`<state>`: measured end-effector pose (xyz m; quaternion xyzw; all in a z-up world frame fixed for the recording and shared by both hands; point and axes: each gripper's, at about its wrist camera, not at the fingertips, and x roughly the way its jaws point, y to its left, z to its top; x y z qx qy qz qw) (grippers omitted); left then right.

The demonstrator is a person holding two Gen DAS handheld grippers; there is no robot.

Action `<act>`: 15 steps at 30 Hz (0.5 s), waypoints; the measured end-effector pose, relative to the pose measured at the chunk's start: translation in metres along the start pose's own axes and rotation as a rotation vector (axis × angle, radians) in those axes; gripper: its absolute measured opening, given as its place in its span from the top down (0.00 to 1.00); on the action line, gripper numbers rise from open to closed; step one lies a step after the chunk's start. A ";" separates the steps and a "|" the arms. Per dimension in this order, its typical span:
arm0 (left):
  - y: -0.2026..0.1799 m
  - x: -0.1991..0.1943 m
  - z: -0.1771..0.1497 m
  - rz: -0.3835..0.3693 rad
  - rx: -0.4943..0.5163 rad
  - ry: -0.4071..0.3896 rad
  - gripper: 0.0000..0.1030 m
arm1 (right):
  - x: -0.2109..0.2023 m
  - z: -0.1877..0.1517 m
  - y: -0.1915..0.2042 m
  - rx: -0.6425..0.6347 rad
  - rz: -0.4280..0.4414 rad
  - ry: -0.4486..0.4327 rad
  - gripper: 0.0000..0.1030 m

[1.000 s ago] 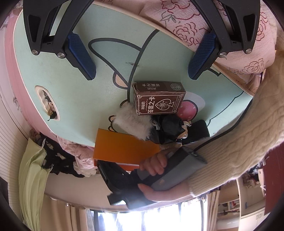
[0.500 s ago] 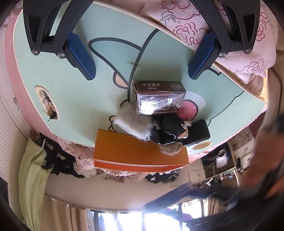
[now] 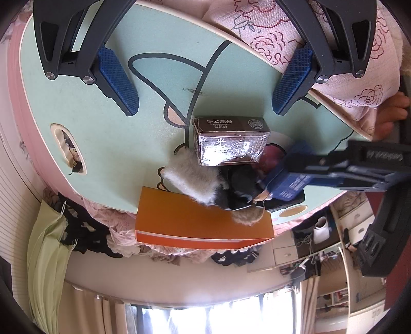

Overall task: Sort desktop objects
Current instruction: 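Lift the blue tin out and place it beside the black pouch, left gripper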

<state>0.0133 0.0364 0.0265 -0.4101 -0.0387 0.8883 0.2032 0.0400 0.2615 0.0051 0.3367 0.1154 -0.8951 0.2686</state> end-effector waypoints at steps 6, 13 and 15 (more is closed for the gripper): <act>-0.006 -0.029 -0.013 0.088 0.049 -0.131 0.18 | 0.000 0.000 0.000 0.000 0.000 0.000 0.00; 0.004 -0.023 -0.038 0.194 0.054 -0.118 0.18 | 0.000 0.000 -0.001 -0.001 0.000 0.001 0.00; 0.007 -0.014 -0.038 0.178 0.049 -0.075 0.18 | 0.000 0.000 0.000 -0.001 0.001 0.000 0.00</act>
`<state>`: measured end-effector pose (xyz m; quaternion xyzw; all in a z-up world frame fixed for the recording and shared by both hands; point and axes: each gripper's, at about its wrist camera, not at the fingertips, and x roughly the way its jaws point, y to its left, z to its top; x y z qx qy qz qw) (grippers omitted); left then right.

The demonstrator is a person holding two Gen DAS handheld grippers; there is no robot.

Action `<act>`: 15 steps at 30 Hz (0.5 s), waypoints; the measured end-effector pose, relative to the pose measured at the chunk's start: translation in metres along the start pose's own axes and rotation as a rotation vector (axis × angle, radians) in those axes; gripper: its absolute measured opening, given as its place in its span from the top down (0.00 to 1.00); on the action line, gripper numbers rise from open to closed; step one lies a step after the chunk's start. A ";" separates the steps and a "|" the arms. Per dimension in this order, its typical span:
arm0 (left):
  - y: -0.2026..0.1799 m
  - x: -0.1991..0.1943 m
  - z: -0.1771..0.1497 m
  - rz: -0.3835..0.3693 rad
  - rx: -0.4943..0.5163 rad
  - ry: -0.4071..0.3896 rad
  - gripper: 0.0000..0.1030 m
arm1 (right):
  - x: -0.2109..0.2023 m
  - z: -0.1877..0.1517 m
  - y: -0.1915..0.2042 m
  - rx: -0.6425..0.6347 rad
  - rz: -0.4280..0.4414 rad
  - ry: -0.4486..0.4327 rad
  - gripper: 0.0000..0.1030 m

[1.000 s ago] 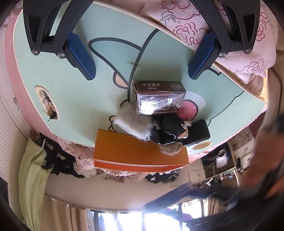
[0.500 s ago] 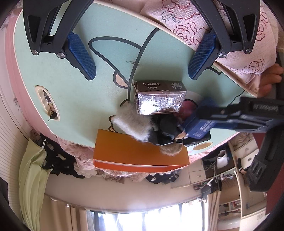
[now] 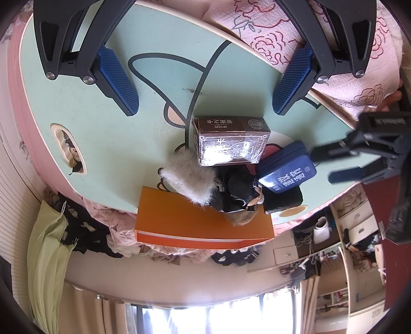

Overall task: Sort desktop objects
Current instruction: 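Lift the blue tin out and place it beside the black pouch, left gripper, then reach into the box and grasp the silver metal knob, right gripper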

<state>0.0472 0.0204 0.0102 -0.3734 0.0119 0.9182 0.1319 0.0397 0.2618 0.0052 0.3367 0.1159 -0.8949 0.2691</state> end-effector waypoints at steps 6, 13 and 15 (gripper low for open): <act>-0.006 0.007 -0.004 0.018 0.039 -0.002 0.05 | 0.000 0.000 0.000 -0.001 0.001 0.003 0.00; -0.005 0.007 -0.006 0.025 0.028 -0.008 0.00 | -0.017 0.034 0.001 -0.021 0.011 -0.024 0.07; -0.006 0.007 -0.007 0.025 0.028 -0.009 0.00 | -0.032 0.061 0.001 -0.026 0.017 -0.088 0.07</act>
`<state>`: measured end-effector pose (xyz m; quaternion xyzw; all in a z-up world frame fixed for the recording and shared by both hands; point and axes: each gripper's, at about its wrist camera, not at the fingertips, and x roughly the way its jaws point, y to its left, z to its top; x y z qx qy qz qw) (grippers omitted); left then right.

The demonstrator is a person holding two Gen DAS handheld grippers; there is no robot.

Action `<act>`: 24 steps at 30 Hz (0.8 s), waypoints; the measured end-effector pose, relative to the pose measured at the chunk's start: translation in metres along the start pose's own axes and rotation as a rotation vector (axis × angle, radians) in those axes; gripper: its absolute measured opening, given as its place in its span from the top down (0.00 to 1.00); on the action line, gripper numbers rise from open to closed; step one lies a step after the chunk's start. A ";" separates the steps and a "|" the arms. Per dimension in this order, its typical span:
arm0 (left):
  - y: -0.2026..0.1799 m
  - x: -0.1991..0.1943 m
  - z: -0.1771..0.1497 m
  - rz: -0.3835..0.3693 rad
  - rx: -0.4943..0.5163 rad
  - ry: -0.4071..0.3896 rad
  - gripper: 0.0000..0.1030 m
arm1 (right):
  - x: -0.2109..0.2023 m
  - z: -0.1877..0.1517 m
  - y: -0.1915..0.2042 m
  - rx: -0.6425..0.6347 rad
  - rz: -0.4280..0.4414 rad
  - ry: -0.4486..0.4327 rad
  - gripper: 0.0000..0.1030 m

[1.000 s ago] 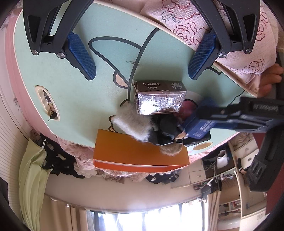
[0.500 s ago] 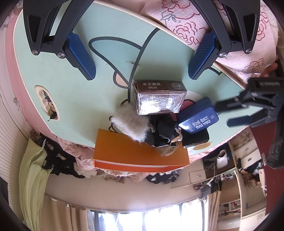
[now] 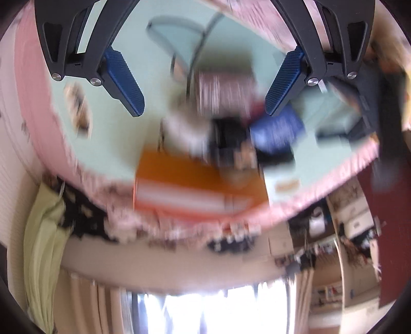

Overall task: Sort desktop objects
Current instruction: 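Reach into the box and grasp the silver metal knob, right gripper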

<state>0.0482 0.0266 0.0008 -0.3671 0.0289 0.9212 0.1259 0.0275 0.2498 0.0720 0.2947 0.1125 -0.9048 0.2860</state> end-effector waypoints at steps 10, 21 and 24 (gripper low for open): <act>0.000 -0.001 -0.001 -0.001 0.002 -0.011 0.00 | 0.165 0.155 0.003 0.200 0.198 0.377 0.60; 0.000 -0.002 -0.002 -0.015 0.003 -0.030 0.00 | 0.285 0.171 0.031 -0.008 0.053 0.565 0.62; 0.000 -0.002 -0.003 -0.015 0.002 -0.031 0.00 | 0.295 0.171 0.041 -0.032 0.076 0.576 0.62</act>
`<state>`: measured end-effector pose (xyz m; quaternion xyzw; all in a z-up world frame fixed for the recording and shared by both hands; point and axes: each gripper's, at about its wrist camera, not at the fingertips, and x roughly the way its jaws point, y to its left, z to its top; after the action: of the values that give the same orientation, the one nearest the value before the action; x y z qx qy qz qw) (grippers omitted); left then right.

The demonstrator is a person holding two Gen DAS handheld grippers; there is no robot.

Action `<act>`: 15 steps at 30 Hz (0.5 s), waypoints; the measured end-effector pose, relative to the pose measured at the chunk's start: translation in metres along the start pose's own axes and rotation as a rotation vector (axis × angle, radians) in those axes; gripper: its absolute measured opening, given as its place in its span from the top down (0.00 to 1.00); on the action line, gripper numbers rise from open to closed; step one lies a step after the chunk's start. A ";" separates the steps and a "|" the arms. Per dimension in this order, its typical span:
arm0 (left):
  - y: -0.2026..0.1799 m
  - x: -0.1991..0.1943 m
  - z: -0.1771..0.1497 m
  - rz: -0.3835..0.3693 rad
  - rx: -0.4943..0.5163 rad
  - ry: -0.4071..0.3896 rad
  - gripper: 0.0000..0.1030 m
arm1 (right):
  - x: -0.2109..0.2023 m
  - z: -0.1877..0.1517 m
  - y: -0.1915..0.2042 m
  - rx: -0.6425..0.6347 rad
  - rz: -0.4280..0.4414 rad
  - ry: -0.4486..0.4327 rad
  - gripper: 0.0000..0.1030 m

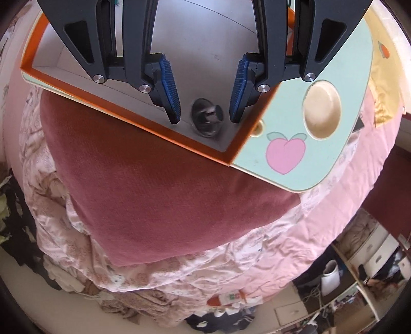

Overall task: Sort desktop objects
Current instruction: 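Reach into the box and grasp the silver metal knob, right gripper, then lift the silver knob out and drop it onto the pile, right gripper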

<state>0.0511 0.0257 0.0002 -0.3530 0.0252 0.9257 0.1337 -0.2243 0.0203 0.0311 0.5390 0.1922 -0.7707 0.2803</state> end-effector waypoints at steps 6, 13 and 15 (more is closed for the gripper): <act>-0.001 0.001 0.000 -0.002 -0.001 0.000 0.00 | 0.012 0.001 -0.004 0.060 0.079 0.057 0.79; -0.002 0.001 0.000 -0.003 -0.001 0.000 0.00 | -0.011 -0.009 -0.014 0.106 0.112 -0.038 0.79; -0.001 0.000 0.001 -0.004 -0.001 0.000 0.00 | -0.035 -0.016 -0.016 0.107 0.122 -0.109 0.79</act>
<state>0.0506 0.0272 0.0006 -0.3530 0.0239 0.9255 0.1353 -0.2141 0.0497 0.0581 0.5211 0.1019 -0.7896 0.3076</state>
